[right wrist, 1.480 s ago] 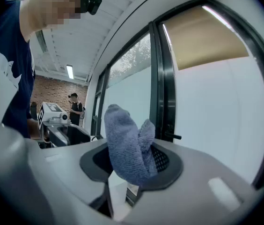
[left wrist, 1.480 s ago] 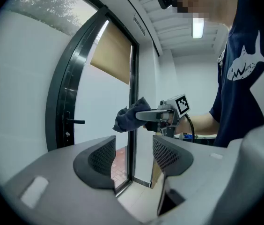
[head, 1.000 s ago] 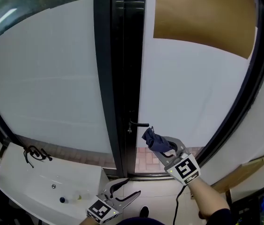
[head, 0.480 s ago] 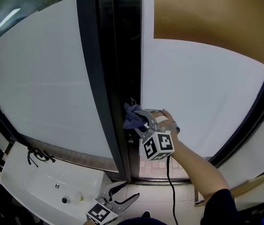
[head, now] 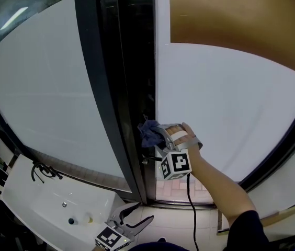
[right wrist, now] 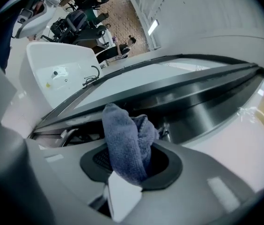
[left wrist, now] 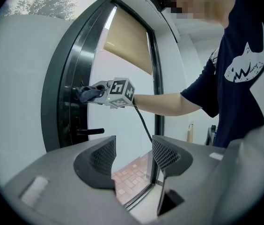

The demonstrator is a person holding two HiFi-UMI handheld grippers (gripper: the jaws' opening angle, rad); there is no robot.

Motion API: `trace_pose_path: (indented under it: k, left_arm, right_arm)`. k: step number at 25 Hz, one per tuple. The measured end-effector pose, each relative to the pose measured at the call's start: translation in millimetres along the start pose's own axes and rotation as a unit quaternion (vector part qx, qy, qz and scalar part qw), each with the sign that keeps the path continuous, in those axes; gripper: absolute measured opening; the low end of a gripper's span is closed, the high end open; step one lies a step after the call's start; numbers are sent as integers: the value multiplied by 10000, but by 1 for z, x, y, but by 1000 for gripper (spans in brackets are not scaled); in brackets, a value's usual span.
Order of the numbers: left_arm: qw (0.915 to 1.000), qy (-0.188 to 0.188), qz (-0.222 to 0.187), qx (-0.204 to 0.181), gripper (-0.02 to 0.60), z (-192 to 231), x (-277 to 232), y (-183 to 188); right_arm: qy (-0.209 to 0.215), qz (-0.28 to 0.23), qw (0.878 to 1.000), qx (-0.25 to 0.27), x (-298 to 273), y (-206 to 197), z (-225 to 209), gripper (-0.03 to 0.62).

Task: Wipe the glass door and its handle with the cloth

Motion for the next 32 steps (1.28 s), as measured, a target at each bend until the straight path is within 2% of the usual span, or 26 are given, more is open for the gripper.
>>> trace_pose_path:
  k: [7,13,17,22,25,28,32]
  left_arm:
    - [9997,-195,-6,-150,238,-3,-25,12]
    - [9991,-309,-7,-285,239,-3,-40,16]
    - [9989,-347,52,-325,239,0,-43,17]
    - [9988,-377,-57,-293,238,5,-42,19]
    - [9989,-364,-8,-305,238,8,-41,13]
    - [9992,-305,-53,-254,238,9,-37,16]
    - [9994,-259,-64,-242,238,10,-34,18]
  right_arm:
    - [2,545,9985,17,28,-69,-2,129]
    - [-132,1023,9944,-245,69,-132,-6,129]
    - [-237,1460,9870,-626,98,-175,-9,129]
    - [-475,1966,9721,-1192,123,-218,-10,130]
    - [-612,1954,9677,-1468,128,-217,-13,130]
    - [-484,1382,9750,-1669,124,-183,-13,130]
    - [-165,609,9916,-1125,94,-103,-2,130]
Point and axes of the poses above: the fingertips, and each gripper's own axes: x backward along the fingers, z to its left, y out of its top, the point moved 8 cm from there along x, backward along the fingers, and after that the axes turned 14 degrees about z, right-handed, at the moved point
